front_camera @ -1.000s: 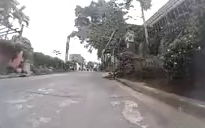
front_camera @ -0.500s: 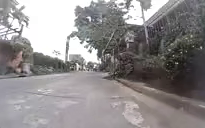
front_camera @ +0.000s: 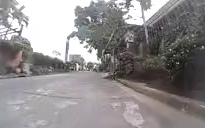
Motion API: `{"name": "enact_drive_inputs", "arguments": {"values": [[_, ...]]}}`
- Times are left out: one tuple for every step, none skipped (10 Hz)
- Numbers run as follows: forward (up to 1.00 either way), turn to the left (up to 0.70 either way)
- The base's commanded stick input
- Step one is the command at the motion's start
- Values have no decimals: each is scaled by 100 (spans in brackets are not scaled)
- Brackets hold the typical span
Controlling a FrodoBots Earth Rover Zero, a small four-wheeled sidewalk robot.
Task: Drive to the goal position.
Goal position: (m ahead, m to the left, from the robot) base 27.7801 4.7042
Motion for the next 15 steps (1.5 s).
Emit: {"name": "enact_drive_inputs", "arguments": {"values": [[11,0],[11,0],[11,0],[11,0],[11,0],[11,0],[11,0],[11,0],[11,0],[11,0],[11,0],[11,0],[11,0],[11,0],[11,0]]}}
